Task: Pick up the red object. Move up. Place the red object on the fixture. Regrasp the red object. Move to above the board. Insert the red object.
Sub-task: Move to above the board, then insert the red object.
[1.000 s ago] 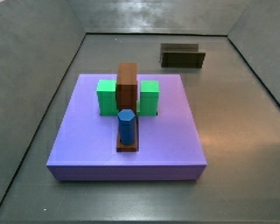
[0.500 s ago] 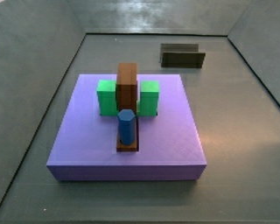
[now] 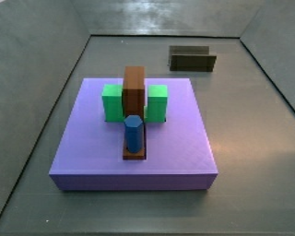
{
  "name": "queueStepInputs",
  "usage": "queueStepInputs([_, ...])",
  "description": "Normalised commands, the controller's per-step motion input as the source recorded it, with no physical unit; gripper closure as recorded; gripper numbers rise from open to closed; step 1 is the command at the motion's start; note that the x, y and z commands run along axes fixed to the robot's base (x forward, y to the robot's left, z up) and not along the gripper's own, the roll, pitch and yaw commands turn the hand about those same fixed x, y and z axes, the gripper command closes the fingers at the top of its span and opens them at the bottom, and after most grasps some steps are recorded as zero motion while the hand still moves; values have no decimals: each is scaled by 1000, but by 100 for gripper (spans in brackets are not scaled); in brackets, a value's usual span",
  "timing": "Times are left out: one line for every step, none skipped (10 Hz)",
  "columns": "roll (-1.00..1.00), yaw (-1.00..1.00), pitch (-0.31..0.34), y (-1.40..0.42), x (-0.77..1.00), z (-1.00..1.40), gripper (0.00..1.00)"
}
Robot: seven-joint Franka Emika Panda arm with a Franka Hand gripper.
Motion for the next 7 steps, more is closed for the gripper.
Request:
queueStepInputs([-656,-39,-35,27,-51,-5,100])
queueStepInputs([-329,-15,-24,14,-31,1,100])
queueStepInputs([-229,3,-18,12,-29,-2,100])
queueStepInputs([0,0,44,0,0,-111,100])
queueStepInputs([0,0,41,0,0,-120,100])
queueStepInputs([0,-154,14,217,0,-157,100])
queueStepInputs([-233,-443,0,383,260,-371,100])
